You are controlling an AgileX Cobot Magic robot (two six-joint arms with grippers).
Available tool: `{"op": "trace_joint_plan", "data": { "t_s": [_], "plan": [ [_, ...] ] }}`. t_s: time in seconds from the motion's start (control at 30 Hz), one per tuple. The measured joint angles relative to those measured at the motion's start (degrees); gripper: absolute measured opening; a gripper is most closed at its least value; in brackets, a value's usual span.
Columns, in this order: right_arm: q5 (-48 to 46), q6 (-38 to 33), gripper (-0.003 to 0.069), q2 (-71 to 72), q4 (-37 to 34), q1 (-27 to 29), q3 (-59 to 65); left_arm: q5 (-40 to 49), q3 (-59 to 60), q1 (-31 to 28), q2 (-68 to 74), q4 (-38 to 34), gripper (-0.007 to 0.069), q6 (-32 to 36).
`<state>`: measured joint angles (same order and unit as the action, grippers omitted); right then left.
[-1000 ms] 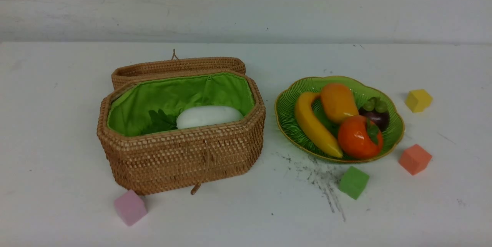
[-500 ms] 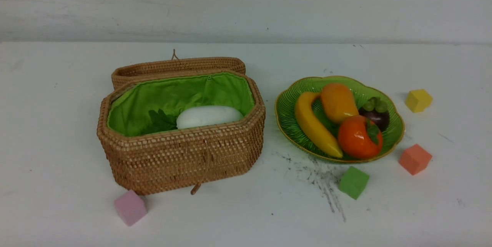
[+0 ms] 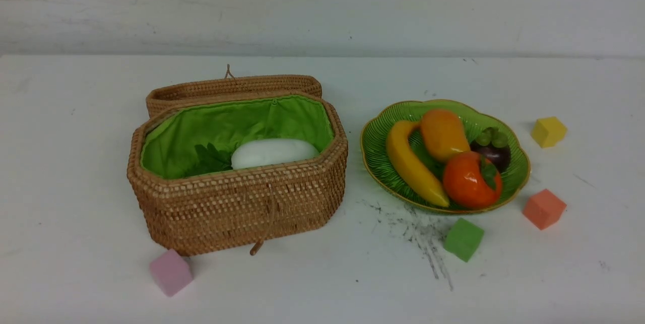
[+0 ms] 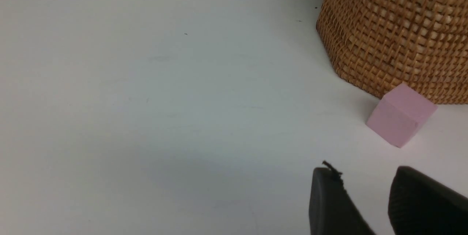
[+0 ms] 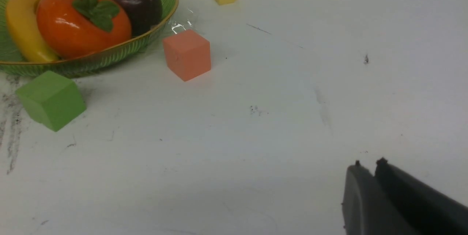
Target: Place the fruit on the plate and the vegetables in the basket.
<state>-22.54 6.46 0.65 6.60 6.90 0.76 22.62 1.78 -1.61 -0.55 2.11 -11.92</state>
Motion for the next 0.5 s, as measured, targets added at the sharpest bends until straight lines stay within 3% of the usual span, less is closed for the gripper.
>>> {"op": "trace_joint_plan", "data": {
  "t_s": [0.5],
  "plan": [
    [0.1, 0.0, 0.0095, 0.0, 0.0, 0.0, 0.0, 0.0, 0.0, 0.0, 0.0, 0.0, 0.0239, 0.0]
  ]
}}
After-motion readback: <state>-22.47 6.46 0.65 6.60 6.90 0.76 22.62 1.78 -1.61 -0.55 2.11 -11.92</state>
